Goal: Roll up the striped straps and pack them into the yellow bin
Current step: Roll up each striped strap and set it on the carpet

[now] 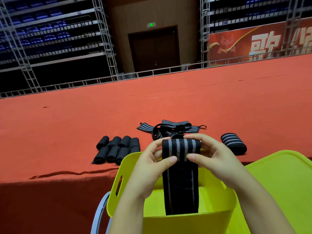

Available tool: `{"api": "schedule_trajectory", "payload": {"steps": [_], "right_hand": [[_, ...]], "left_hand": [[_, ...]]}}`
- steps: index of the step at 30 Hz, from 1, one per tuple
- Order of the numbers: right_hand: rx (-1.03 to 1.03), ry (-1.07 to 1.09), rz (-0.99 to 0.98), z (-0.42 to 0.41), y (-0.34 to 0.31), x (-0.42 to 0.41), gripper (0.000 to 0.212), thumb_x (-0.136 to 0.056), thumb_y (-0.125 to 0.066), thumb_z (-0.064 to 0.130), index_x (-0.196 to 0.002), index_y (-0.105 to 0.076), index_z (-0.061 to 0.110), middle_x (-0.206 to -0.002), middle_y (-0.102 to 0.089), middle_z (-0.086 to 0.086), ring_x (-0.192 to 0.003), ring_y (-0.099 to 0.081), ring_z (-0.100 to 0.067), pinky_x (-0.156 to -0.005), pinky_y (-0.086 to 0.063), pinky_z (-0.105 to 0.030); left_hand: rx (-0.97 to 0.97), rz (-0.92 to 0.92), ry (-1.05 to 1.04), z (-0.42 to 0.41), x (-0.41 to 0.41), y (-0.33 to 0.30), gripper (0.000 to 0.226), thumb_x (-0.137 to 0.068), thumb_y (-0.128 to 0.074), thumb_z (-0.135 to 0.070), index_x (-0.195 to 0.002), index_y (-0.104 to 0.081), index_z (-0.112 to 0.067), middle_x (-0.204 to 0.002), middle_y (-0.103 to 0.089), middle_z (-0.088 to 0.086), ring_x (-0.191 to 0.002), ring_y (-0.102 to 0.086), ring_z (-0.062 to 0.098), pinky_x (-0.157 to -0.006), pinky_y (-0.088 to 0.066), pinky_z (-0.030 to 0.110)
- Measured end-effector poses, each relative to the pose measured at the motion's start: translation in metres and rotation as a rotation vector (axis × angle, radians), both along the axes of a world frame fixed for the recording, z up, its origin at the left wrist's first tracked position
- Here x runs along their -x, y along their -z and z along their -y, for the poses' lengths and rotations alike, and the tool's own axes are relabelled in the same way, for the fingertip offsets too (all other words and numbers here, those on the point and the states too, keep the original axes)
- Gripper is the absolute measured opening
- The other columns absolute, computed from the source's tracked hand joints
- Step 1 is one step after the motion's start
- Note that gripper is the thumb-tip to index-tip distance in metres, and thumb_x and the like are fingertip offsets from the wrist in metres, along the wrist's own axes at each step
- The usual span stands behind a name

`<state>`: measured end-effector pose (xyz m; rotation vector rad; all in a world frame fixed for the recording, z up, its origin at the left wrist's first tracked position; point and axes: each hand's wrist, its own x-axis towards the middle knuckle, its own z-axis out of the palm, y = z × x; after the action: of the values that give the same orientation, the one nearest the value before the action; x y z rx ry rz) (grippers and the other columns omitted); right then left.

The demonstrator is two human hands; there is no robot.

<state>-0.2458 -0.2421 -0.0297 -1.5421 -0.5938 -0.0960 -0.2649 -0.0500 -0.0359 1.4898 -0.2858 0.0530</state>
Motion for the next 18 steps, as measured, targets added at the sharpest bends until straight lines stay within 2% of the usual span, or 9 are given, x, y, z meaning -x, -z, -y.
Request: {"api": "schedule_trajectory", "payload": {"steps": [1,5,7,9,13,15,16,18], "right_hand": [[-0.015,0.009,0.009,0.000,0.000,-0.001,0.046,-0.082,-0.067,-0.006,-0.109,-0.066,0.030,-0.106,-0.071,0.003,-0.098,-0.067,-0.014,-0.078,-0.053,-0.025],[-0.032,0.104,0.115,0.000,-0.003,-0.002,0.052,-0.079,-0.068,-0.009,-0.106,-0.069,0.035,-0.109,-0.070,0.007,-0.104,-0.065,-0.011,-0.092,-0.051,-0.029],[-0.048,0.123,0.147,-0.001,-0.004,-0.001,0.054,-0.078,-0.067,-0.012,-0.104,-0.071,0.034,-0.108,-0.070,0.012,-0.104,-0.066,-0.008,-0.091,-0.050,-0.025],[-0.043,0.131,0.188,-0.002,-0.003,-0.001,0.056,-0.077,-0.067,-0.014,-0.103,-0.070,0.036,-0.108,-0.070,0.015,-0.103,-0.066,-0.005,-0.089,-0.050,-0.019],[0.023,0.182,0.371,-0.005,0.000,-0.004,0.045,-0.072,-0.072,-0.005,-0.100,-0.072,0.030,-0.108,-0.068,0.012,-0.108,-0.062,-0.008,-0.091,-0.048,-0.020],[0.024,0.146,0.392,-0.006,0.000,-0.005,0.048,-0.070,-0.070,-0.014,-0.095,-0.073,0.027,-0.107,-0.067,0.010,-0.109,-0.062,-0.009,-0.089,-0.049,-0.020],[0.021,0.125,0.389,-0.007,0.001,-0.005,0.052,-0.069,-0.068,-0.020,-0.093,-0.074,0.026,-0.107,-0.067,0.009,-0.110,-0.061,-0.009,-0.088,-0.050,-0.020],[-0.008,0.096,0.338,-0.008,0.001,-0.004,0.057,-0.069,-0.064,-0.027,-0.087,-0.074,0.027,-0.108,-0.066,0.010,-0.112,-0.060,-0.008,-0.088,-0.050,-0.020]], "left_hand": [[-0.007,-0.034,0.022,0.000,0.000,0.001,0.048,-0.077,-0.071,-0.014,-0.124,-0.057,-0.018,-0.108,-0.073,0.006,-0.101,-0.069,0.020,-0.081,-0.054,0.040],[-0.014,-0.139,0.034,0.001,0.001,0.001,0.044,-0.084,-0.071,-0.028,-0.125,-0.058,-0.016,-0.108,-0.072,0.014,-0.097,-0.069,0.023,-0.069,-0.055,0.029],[0.008,-0.179,0.054,0.002,0.002,0.000,0.046,-0.083,-0.065,-0.030,-0.125,-0.058,-0.011,-0.106,-0.073,0.011,-0.086,-0.071,0.022,-0.064,-0.055,0.027],[0.049,-0.188,0.093,0.001,0.004,-0.003,0.047,-0.084,-0.060,-0.037,-0.121,-0.058,-0.007,-0.094,-0.074,0.006,-0.069,-0.070,0.015,-0.055,-0.053,0.022],[0.113,-0.185,0.100,0.003,0.005,-0.007,0.075,-0.072,-0.065,-0.065,-0.120,-0.061,-0.008,-0.084,-0.073,0.007,-0.061,-0.068,0.012,-0.050,-0.052,0.021],[0.122,-0.168,0.050,0.003,0.004,-0.007,0.066,-0.078,-0.056,-0.060,-0.116,-0.061,-0.006,-0.079,-0.073,0.004,-0.057,-0.066,0.011,-0.048,-0.051,0.020],[0.120,-0.153,0.028,0.004,0.004,-0.008,0.059,-0.083,-0.059,-0.056,-0.115,-0.062,-0.007,-0.083,-0.073,0.006,-0.062,-0.067,0.013,-0.051,-0.052,0.022],[0.103,-0.117,-0.018,0.004,0.003,-0.007,0.050,-0.080,-0.065,-0.043,-0.115,-0.063,-0.008,-0.096,-0.074,0.010,-0.079,-0.070,0.020,-0.061,-0.056,0.027]]}}
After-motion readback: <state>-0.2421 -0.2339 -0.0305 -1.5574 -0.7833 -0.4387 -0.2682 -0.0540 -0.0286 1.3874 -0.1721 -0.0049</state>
